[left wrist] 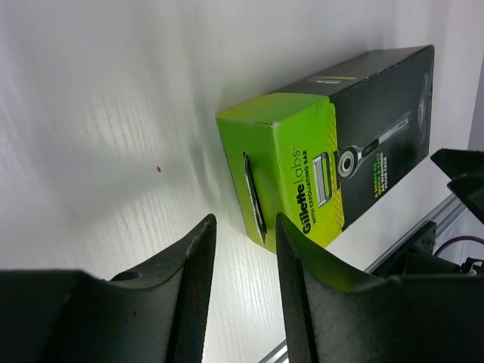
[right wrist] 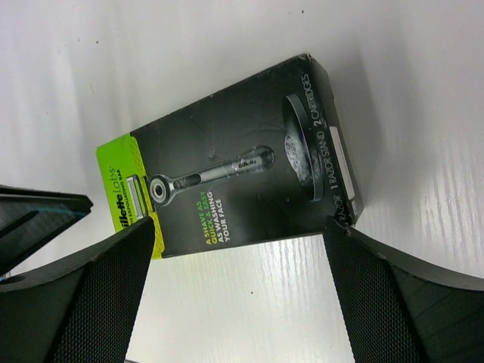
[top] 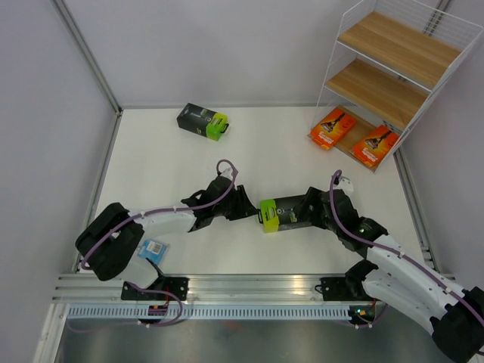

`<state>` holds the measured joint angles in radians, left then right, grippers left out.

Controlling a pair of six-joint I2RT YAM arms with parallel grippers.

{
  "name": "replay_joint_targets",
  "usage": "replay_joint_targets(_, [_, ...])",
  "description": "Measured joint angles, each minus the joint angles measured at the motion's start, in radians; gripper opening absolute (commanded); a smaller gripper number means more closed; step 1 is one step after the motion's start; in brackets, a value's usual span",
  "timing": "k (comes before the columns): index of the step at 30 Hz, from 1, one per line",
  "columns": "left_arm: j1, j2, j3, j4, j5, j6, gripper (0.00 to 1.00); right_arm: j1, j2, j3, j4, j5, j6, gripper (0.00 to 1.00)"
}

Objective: Place and organize the shaving razors onto the shelf

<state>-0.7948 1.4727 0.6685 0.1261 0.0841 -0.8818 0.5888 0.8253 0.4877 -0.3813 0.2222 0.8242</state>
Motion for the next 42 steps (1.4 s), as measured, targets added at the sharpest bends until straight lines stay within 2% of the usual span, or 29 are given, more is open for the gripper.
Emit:
replay_joint_targets(15, [0.008, 0.142, -0.001, 0.12, 0.059, -0.035, 0.35, 0.0, -0.047, -0.058, 0.003, -0.034, 0.056, 0.98])
replay_joint_targets(21, [0.009, 0.176, -0.005, 0.225, 0.089, -0.067, 0.31, -0.002, -0.033, -0.104, 0.076, -0.085, 0.077, 0.98])
replay_joint_targets(25, [0.009, 0.217, -0.013, 0.311, 0.111, -0.1, 0.24, -0.002, -0.019, -0.132, 0.098, -0.117, 0.105, 0.98])
replay_joint_targets(26, [0.009, 0.228, -0.017, 0.334, 0.116, -0.106, 0.14, -0.002, -0.02, -0.134, 0.098, -0.122, 0.11, 0.98])
replay_joint_targets(28, [0.009, 0.24, -0.025, 0.365, 0.126, -0.119, 0.02, -0.002, -0.03, -0.134, 0.098, -0.125, 0.123, 0.98])
replay_joint_targets(31, [0.009, 0.242, -0.034, 0.401, 0.129, -0.129, 0.02, -0.002, -0.074, -0.134, 0.095, -0.126, 0.15, 0.98])
replay_joint_targets(36, [0.009, 0.221, -0.034, 0.374, 0.118, -0.149, 0.02, -0.002, -0.193, -0.167, 0.101, -0.135, 0.259, 0.98])
replay_joint_targets(42, [-0.002, 0.07, -0.029, 0.206, 0.006, -0.171, 0.02, -0.002, -0.345, -0.284, 0.161, -0.148, 0.402, 0.98])
